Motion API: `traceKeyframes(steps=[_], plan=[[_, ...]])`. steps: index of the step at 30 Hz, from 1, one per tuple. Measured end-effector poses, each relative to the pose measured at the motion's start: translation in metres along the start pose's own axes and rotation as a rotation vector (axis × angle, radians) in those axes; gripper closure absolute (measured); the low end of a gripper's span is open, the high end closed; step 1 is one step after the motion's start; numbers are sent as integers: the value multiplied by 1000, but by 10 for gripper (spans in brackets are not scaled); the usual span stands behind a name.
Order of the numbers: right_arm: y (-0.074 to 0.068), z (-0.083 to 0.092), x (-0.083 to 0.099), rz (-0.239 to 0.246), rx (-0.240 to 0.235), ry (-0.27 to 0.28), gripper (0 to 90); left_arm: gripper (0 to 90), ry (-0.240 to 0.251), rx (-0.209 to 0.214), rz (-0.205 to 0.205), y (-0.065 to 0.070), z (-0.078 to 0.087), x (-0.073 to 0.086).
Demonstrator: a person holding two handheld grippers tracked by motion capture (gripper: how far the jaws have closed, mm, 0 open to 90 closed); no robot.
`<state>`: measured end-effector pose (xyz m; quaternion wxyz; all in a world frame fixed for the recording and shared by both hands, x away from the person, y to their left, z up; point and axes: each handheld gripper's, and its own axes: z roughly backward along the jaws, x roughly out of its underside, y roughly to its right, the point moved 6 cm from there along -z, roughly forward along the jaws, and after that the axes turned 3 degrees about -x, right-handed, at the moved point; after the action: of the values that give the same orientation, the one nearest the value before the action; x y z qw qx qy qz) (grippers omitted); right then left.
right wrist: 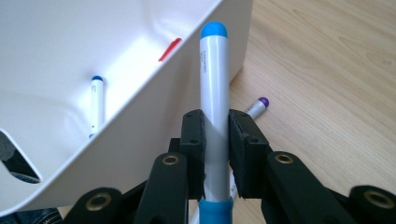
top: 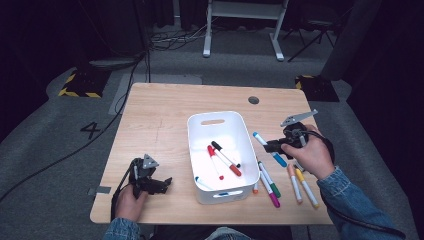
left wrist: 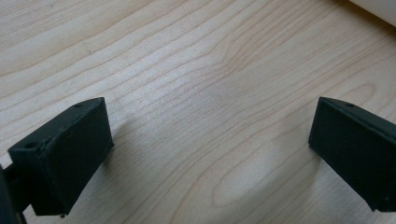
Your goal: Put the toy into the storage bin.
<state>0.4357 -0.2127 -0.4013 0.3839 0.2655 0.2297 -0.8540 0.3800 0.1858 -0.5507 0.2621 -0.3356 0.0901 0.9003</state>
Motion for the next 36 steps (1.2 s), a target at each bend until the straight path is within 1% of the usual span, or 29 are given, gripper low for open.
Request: traceKeyframes(steps=[2,3,4,5,6,8,14,16,17,18,19,20,21,22,23,24,25,26,29,32,34,36], plan=[[-3,3,-3,22,0,3,771,0,0,0,0,0,0,0],[-6,4,-5,21,-1,4,771,0,0,0,0,0,0,0],[-7,5,-7,36,0,7,771,0,0,0,0,0,0,0],[-10,6,-8,26,-7,7,771,0,0,0,0,0,0,0],[-11,6,-10,41,-8,13,771,0,0,0,0,0,0,0],[-17,7,-13,39,-29,16,771,0,0,0,0,0,0,0],[-26,7,-18,61,-47,28,771,0,0,0,0,0,0,0],[-30,6,-20,72,-51,17,771,0,0,0,0,0,0,0],[-30,6,-20,72,-51,17,771,0,0,0,0,0,0,0],[-35,4,-22,69,-58,17,771,0,0,0,0,0,0,0],[-35,4,-22,69,-58,17,771,0,0,0,0,0,0,0],[-38,3,-24,83,-70,18,771,0,0,0,0,0,0,0],[-40,2,-25,93,-70,17,771,0,0,0,0,0,0,0],[-42,1,-25,91,-79,16,770,0,0,0,0,0,0,0],[-42,1,-25,91,-79,16,770,0,0,0,0,0,0,0],[-48,-1,-28,104,-86,14,771,0,0,0,0,0,0,0],[-48,-1,-28,104,-86,14,771,0,0,0,0,0,0,0],[-49,-1,-28,102,-88,11,771,0,0,0,0,0,0,0],[-59,-5,-30,120,-112,-9,771,0,0,0,0,0,0,0],[-65,-8,-31,133,-123,-29,772,0,0,0,0,0,0,0],[-73,-10,-34,141,-140,-32,771,0,0,0,0,0,0,0],[-75,-10,-34,144,-145,-34,771,0,0,0,0,0,0,0]])
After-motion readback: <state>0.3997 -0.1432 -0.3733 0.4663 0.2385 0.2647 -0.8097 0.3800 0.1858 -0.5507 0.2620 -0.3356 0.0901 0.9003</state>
